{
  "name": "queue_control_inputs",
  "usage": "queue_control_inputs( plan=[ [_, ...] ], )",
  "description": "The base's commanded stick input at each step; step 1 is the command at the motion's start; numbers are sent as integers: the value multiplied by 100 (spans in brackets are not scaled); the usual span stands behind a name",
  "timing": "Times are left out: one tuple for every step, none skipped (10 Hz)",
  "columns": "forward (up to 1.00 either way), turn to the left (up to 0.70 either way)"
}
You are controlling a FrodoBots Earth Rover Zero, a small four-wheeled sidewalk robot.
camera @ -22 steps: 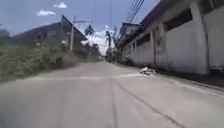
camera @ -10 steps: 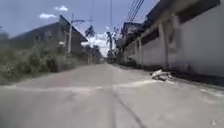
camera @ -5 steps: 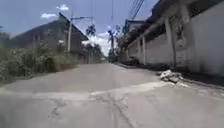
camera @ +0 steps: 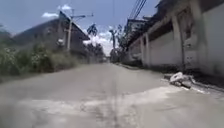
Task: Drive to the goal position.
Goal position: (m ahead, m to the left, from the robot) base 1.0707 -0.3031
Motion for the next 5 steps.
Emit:
queue_control_inputs(
  plan=[
    [100, 0],
    [100, 0],
    [100, -1],
    [100, -1],
    [100, -2]
  ],
)
